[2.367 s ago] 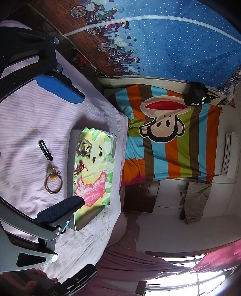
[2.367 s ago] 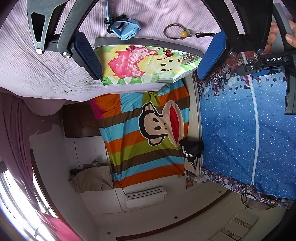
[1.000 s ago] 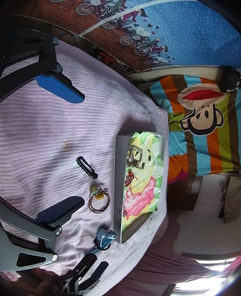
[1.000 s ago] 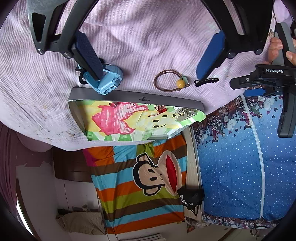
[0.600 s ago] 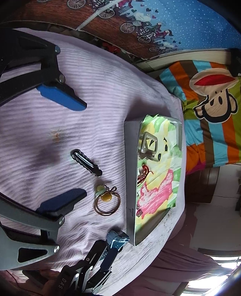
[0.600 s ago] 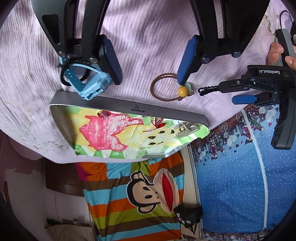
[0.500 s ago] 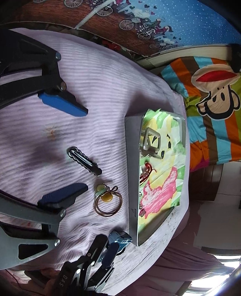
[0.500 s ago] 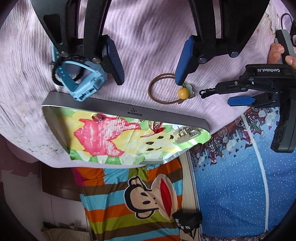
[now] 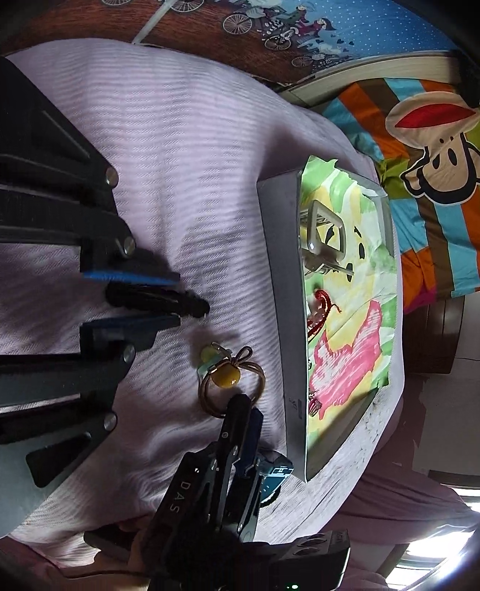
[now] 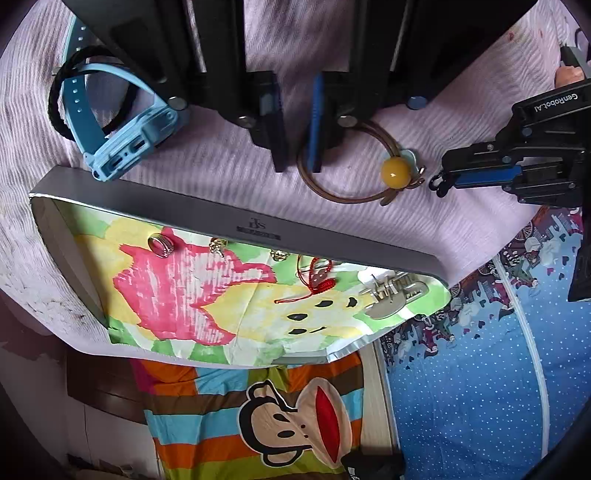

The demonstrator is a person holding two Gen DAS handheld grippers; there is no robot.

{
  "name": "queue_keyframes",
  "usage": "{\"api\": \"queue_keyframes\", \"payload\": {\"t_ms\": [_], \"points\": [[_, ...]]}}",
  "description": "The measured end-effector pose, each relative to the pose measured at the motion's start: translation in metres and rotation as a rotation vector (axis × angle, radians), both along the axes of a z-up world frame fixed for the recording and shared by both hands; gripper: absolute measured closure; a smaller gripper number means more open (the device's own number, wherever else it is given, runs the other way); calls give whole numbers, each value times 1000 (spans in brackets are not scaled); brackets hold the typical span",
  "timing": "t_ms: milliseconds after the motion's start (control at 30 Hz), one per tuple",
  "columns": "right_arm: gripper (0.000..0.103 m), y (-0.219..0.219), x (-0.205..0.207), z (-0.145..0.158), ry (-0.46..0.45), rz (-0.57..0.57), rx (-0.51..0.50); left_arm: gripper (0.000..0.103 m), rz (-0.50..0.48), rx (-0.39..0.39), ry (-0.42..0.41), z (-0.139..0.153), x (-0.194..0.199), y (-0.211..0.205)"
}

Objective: Organize jewelry
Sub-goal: 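Carry the black clip into the tray with left gripper while right gripper carries the hair tie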

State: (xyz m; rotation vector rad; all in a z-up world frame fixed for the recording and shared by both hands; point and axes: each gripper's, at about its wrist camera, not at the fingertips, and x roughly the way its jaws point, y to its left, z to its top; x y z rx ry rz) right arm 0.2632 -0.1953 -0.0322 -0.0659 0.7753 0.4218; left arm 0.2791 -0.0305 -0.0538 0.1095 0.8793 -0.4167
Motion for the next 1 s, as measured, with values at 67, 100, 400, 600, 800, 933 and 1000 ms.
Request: {"api": "queue_keyframes", "payload": {"t_ms": [67, 100, 400, 600, 800, 933, 1000], "points": [[99, 0, -4, 3, -27, 3, 2, 93, 1, -3, -4, 0, -1, 0], [99, 0, -7, 6, -46, 5, 7, 93, -1, -1, -6, 1, -2, -1], [100, -7, -27, 50, -256, -10, 68, 93, -36, -29, -115, 25, -18, -10], [100, -25, -23, 88, -384, -66, 108, 93, 5, -126, -213, 55, -10, -14], [100, -43, 2, 107, -434, -106, 145, 93, 80, -210, -239, 75, 21, -26], [100, -50, 22, 99, -416, -122, 154, 93, 98, -225, -230, 78, 41, -34], [100, -55, 30, 92, -389, -134, 158, 93, 103, -218, -220, 74, 50, -39]]}}
